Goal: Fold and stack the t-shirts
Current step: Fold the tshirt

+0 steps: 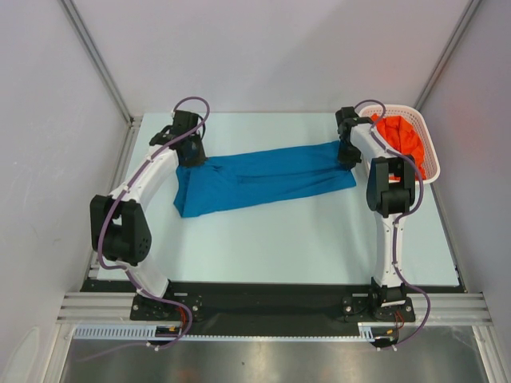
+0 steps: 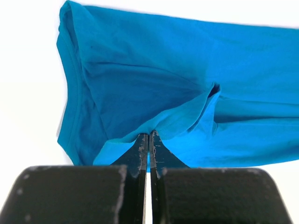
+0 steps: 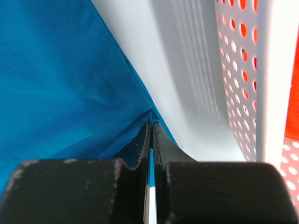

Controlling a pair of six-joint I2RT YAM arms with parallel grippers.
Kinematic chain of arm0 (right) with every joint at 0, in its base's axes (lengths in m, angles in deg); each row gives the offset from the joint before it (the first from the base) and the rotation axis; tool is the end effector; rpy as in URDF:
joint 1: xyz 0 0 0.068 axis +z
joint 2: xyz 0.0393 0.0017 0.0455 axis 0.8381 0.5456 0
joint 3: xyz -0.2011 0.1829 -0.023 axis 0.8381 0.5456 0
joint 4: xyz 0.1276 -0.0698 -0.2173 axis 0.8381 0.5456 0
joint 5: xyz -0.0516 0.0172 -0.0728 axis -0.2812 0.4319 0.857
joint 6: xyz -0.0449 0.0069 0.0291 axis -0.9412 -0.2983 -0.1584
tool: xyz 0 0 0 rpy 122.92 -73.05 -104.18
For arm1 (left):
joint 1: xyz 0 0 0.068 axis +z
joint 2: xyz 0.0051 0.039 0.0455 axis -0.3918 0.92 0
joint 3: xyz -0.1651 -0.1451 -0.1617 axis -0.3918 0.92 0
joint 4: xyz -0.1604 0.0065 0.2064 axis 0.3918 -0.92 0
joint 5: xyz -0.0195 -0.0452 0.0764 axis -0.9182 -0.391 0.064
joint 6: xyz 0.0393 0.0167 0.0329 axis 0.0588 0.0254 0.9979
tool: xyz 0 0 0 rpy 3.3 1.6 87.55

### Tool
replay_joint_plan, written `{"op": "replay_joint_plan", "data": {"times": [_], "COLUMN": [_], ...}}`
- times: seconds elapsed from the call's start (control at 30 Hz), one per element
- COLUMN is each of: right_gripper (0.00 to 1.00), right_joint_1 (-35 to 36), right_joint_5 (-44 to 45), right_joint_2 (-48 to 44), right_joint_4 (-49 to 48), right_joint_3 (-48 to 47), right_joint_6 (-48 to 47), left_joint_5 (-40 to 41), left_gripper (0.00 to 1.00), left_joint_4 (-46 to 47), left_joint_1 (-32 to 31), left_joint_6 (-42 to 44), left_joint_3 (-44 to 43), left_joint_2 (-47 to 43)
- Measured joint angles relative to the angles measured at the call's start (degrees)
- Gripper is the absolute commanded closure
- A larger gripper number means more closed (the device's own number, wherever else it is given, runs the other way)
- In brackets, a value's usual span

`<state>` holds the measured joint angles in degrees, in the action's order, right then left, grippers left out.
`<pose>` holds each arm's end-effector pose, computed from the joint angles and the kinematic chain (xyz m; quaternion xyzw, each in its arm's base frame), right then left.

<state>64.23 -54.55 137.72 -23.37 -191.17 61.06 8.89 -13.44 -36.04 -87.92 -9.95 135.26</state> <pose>0.4804 0.0508 0.1782 0.1056 0.9709 -0.1152 0.1814 0.3649 -0.0785 0.2879 -0.1114 0.9376 -0.0306 0.3280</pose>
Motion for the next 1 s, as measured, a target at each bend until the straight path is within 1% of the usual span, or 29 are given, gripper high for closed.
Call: {"op": "replay_joint_plan", "data": {"times": [0.17,0.53,0.77,0.97,1.0], "right_gripper": [0.97,0.96,0.95,0.91,0.89], "right_joint_1": [-0.1,-0.3,-0.4,-0.6,-0.6], "right_joint_5": [0.0,0.0,0.0,-0.1,-0.1], "right_joint_2": [0.0,0.0,0.2,2.3,2.8], "right_joint_4": [-0.2,0.0,0.1,0.1,0.1], "right_joint_3": [0.1,-0.8,-1.9,-4.7,-5.0], "right_joint_6": [0.0,0.0,0.0,0.0,0.0], "left_joint_5": [0.0,0.1,2.1,2.8,2.8], "left_gripper": [1.0,1.0,1.0,1.0,1.0], "left_joint_4": [0.3,0.0,-0.3,-0.5,-0.5], "left_joint_1": [0.0,0.0,0.0,0.3,0.4], "left_joint_6": [0.0,0.0,0.0,0.0,0.0], "left_joint_3": [-0.1,-5.2,-5.9,-6.2,-6.3], "left_joint_2": [0.1,4.2,4.3,4.5,4.8]}}
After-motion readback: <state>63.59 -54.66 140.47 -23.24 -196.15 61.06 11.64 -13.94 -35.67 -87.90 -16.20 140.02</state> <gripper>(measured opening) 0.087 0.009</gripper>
